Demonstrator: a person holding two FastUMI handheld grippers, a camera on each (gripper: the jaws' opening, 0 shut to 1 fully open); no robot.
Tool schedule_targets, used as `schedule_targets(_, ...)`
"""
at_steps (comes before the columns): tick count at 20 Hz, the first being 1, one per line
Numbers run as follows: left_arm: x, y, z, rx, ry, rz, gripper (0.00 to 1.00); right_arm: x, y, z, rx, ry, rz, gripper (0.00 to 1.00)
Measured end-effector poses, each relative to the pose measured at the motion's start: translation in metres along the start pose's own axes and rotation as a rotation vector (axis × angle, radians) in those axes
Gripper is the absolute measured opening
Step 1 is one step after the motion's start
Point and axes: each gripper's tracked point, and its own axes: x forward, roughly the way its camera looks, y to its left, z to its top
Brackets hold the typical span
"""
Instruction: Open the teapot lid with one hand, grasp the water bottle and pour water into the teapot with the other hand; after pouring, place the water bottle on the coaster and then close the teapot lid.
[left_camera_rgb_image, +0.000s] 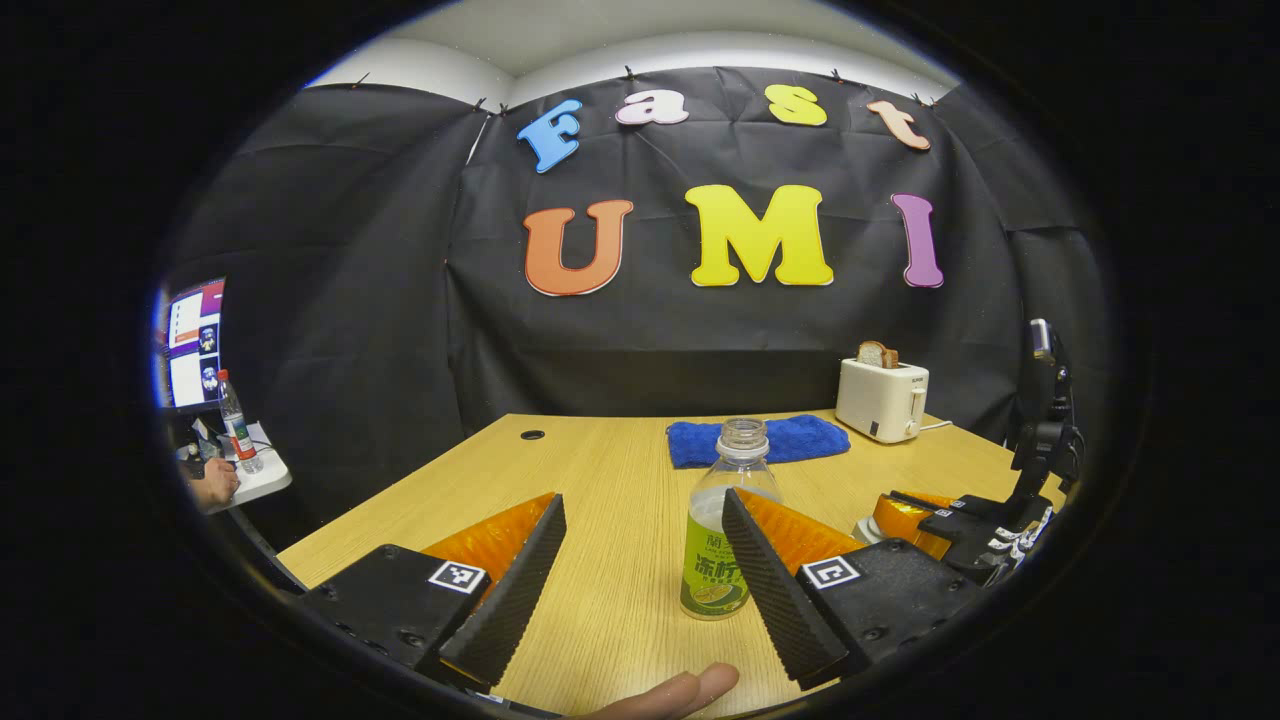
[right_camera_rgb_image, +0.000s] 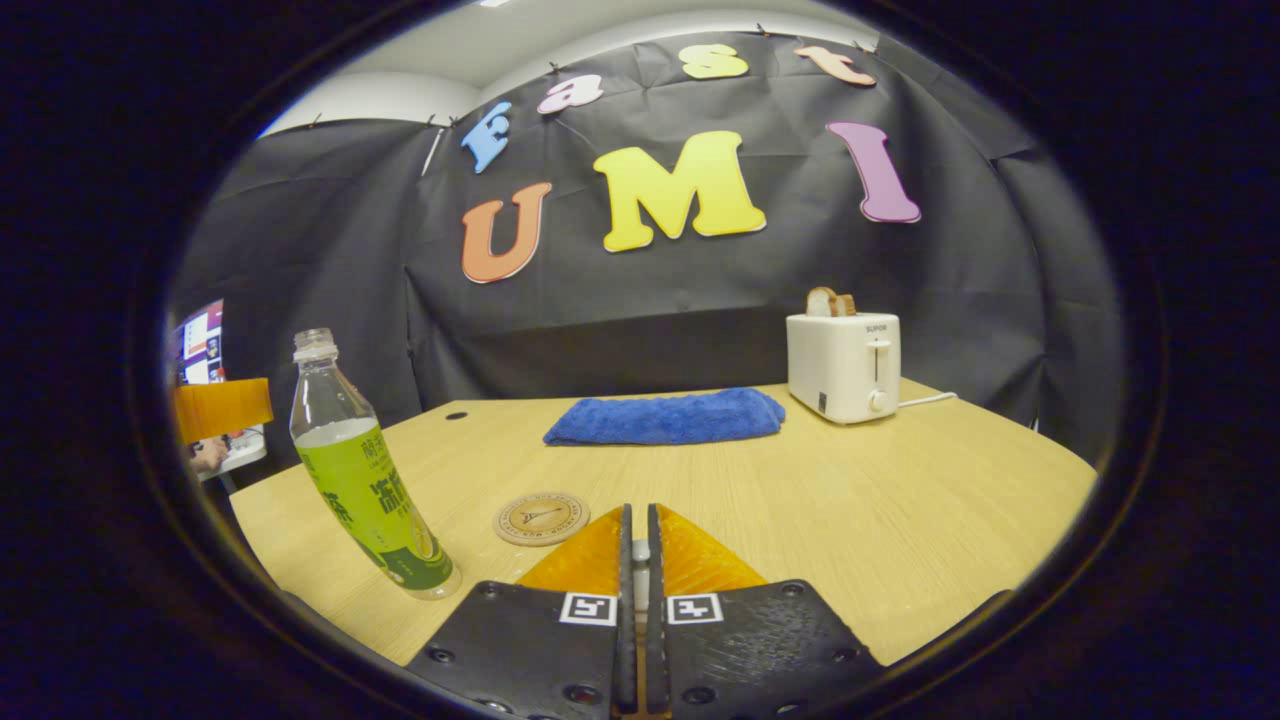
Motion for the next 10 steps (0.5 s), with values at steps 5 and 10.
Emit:
schedule_targets(5, 0.003, 0.001, -0.005, -0.004, 0.011, -0.007, 0.99, 0.002, 0.0, 0.003, -0.07, -0.023, -0.037, 0.0)
schedule_targets(10, 0.007, -0.006, -0.011, -0.027, 0.029, -0.055, 0.99, -0.007, 0.009, 0.026, 0.006, -0.058, 0.01, 0.0)
